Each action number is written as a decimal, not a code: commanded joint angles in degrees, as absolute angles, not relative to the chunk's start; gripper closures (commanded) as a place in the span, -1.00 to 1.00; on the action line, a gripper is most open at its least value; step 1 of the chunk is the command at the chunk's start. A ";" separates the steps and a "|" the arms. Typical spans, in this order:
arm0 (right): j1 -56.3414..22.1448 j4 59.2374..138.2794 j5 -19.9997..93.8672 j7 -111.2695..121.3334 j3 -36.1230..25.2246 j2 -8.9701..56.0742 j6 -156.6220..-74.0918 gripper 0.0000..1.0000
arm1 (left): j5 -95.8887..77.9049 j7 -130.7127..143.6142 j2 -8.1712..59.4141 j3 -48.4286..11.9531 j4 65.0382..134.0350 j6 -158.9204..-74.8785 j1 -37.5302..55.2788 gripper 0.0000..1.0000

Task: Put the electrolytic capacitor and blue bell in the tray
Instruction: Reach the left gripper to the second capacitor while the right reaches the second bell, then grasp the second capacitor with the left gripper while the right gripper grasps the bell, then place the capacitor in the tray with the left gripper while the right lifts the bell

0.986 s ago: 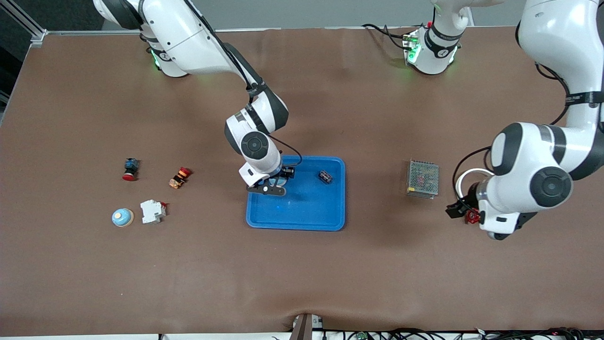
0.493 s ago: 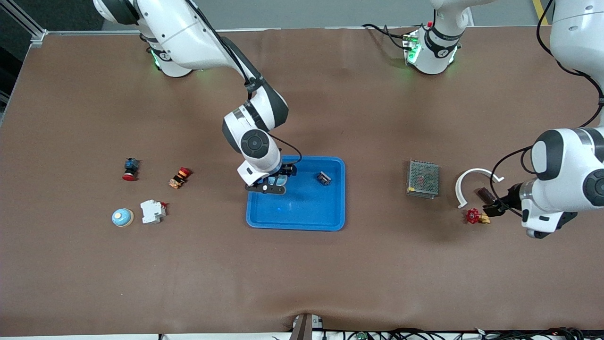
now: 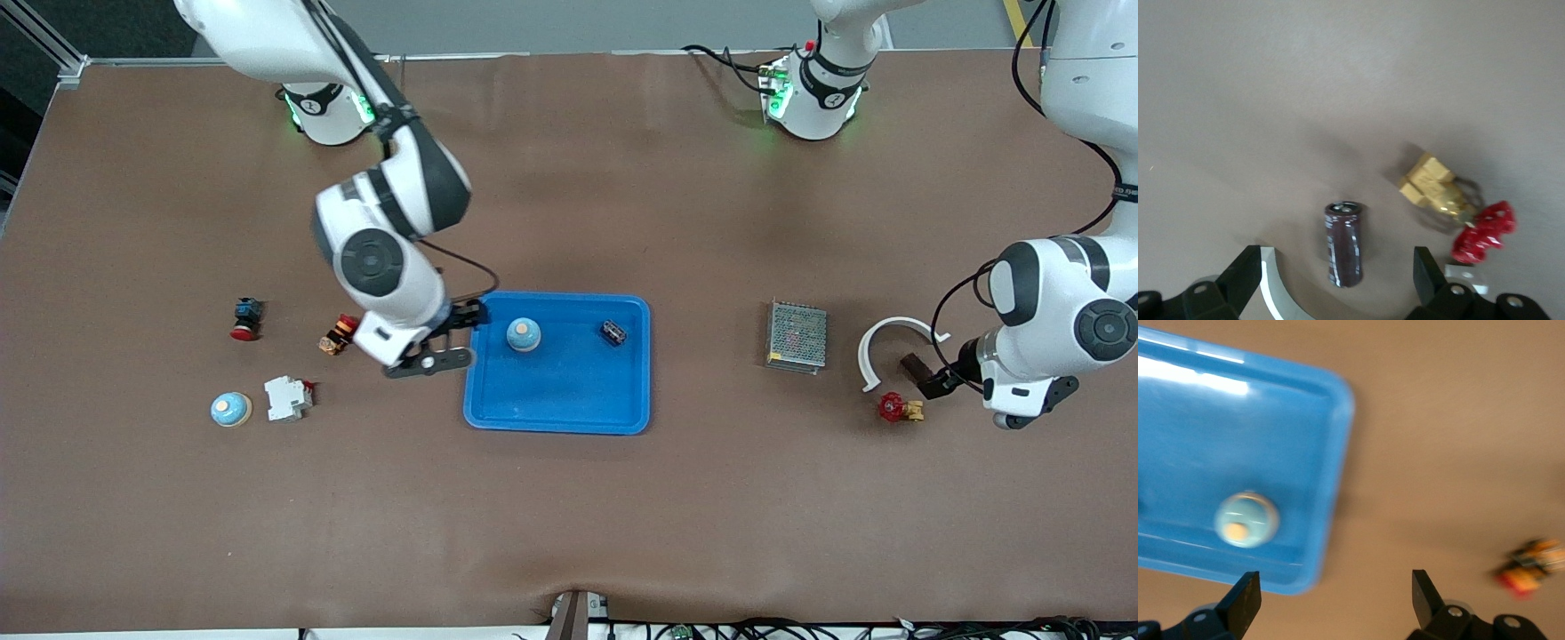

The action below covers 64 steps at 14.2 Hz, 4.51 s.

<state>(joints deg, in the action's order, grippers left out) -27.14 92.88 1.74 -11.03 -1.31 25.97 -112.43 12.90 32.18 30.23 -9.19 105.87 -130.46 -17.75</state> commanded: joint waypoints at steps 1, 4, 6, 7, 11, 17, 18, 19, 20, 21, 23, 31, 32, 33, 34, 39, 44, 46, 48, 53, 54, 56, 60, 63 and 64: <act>-21.99 94.22 -4.46 2.23 -0.26 22.77 -110.57 -1.00 | 14.24 31.55 29.79 -9.76 108.97 -134.37 -19.24 -1.00; -14.18 94.04 -7.12 20.50 -0.26 22.32 -111.17 -1.00 | 14.24 31.55 31.28 -9.93 109.78 -137.02 -19.78 -1.00; -8.81 93.95 -6.94 32.37 -0.18 22.76 -113.80 -1.00 | 14.24 31.55 31.90 -9.93 109.95 -137.55 -19.86 -0.86; -6.70 94.04 -6.94 37.74 -0.18 22.85 -115.38 -1.00 | 14.24 31.55 32.17 -10.02 109.95 -137.64 -19.86 -0.74; 0.17 94.48 -6.86 52.80 -0.18 25.83 -120.75 -1.00 | 14.15 31.55 33.13 -10.02 109.86 -137.72 -19.95 -0.43; 5.10 94.48 -6.50 63.54 -0.09 31.73 -128.32 -1.00 | 13.89 31.81 33.58 -10.98 109.43 -137.38 -19.16 1.00; 5.18 94.48 -6.50 63.63 -0.09 32.25 -128.41 -1.00 | 13.89 31.73 33.23 -11.51 109.34 -137.03 -19.16 1.00; 5.27 94.48 -6.50 63.89 -0.09 32.95 -129.10 -1.00 | 13.89 31.99 32.87 -11.95 109.16 -136.93 -19.07 1.00; 5.62 94.48 -6.50 65.11 -0.09 33.74 -130.50 -1.00 | 13.89 32.43 32.09 -12.56 109.07 -136.85 -19.07 1.00; 5.80 94.48 -6.42 66.34 0.00 34.53 -131.56 -1.00 | 13.80 32.69 31.38 -13.44 108.90 -136.58 -19.07 1.00; 6.24 94.48 -6.33 67.06 0.00 35.50 -132.36 -1.00 | 13.62 33.39 30.41 -15.11 106.63 -133.00 -18.98 1.00; 8.69 98.34 -6.24 70.75 1.05 36.83 -134.47 -1.00 | 14.06 41.37 30.23 -21.53 93.53 -117.35 -14.26 1.00; 10.01 98.61 -6.15 71.45 2.10 36.83 -134.47 -1.00 | 14.06 44.79 30.23 -21.53 92.73 -116.29 -12.15 1.00; 11.32 99.14 -5.98 72.15 3.15 36.91 -134.56 -1.00 | 13.89 48.39 30.41 -21.53 91.85 -115.93 -9.78 1.00; 12.03 99.75 -5.98 72.25 3.77 36.91 -135.17 -1.00 | 13.54 51.65 30.41 -21.53 91.41 -115.84 -7.41 1.00; 12.22 102.30 -5.98 72.25 3.78 37.09 -139.47 -1.00 | 12.48 66.60 31.81 -21.53 87.73 -115.75 3.67 1.00; 12.30 102.74 -5.98 72.25 3.78 37.97 -141.59 -1.00 | 12.66 76.18 36.90 -21.45 82.46 -116.19 11.68 1.00; 12.39 102.74 -5.98 72.25 3.78 38.32 -141.94 -1.00 | 12.66 79.18 39.10 -21.36 79.73 -116.80 13.97 1.00; 12.48 102.74 -5.98 72.25 3.78 38.50 -142.38 -1.00 | 12.74 81.46 40.77 -21.10 78.40 -117.77 16.16 1.00; 12.66 102.66 -5.98 72.25 3.78 39.37 -143.35 -1.00 | 12.66 90.15 44.64 -20.92 78.31 -126.11 19.07 1.00; 12.66 102.66 -5.98 72.25 3.78 39.46 -143.52 -1.00 | 12.66 92.87 45.61 -20.92 78.31 -128.56 19.25 1.00; 12.66 102.66 -5.89 72.25 3.78 39.46 -143.61 -1.00 | 12.66 97.36 47.80 -20.92 78.31 -133.40 19.60 1.00; 12.74 102.48 -5.89 72.07 3.87 39.46 -143.61 -0.28 | 12.75 102.56 50.80 -18.90 78.31 -139.04 22.06 1.00; 12.74 102.39 -5.89 71.81 4.04 39.38 -143.53 0.16 | 12.75 102.66 51.94 -18.54 78.31 -139.13 22.32 1.00; 12.66 102.31 -5.89 71.72 4.13 39.29 -143.44 0.25 | 12.74 102.74 52.20 -18.54 78.31 -139.13 22.24 0.85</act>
